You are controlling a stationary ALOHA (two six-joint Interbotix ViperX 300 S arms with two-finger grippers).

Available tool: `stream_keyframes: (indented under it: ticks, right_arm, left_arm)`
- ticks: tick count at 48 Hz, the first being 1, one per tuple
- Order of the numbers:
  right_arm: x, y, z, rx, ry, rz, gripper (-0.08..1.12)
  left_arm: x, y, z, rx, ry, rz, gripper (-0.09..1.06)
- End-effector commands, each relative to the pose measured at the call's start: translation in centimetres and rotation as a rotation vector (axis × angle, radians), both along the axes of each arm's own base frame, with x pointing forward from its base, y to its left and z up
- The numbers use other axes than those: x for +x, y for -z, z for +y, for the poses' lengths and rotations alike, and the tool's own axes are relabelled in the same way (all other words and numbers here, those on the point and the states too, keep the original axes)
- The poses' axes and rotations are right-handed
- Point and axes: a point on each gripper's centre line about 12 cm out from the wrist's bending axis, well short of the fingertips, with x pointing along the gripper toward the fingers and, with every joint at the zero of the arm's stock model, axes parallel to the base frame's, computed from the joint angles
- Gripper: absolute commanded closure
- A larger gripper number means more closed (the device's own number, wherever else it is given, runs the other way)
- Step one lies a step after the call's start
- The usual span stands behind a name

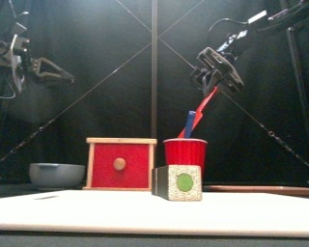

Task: Place sushi on board then cut the sushi with the knife then place the pieces on the plate
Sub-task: Grasp knife edge with left hand

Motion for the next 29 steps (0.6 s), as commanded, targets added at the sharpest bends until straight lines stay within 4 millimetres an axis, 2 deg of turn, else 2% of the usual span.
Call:
stream_keyframes:
  ticks: [1, 5, 15, 26, 29]
  right_arm:
    - [-1.8, -2.4, 0.7, -0.059, 0.018, -0.047, 0.67]
    - [-3.0, -2.8, 1.2, -0.084, 0.033, -0.054, 0.67]
    - [-4.9, -2.1, 2.7, -0.099, 0.046, -0.059, 0.67]
    - [-5.0, -4.0, 4.6, -0.247, -0.04, -0.22, 0.67]
    - [-4.8, -3.9, 5.2, -0.261, -0.059, -0.261, 0.67]
  left_arm:
    - [0.1, -0.5, 0.2, 0.005, -0.007, -0.011, 0.9]
    - [0.1, -0.5, 0.2, 0.005, -0.007, -0.013, 0.9]
    - [0.1, -0.7, 0.2, 0.006, -0.008, -0.019, 0.9]
    - [0.3, -1.0, 0.2, 0.016, -0.004, -0.018, 0.9]
    - [0.3, -1.1, 0.2, 0.019, -0.001, -0.019, 0.9]
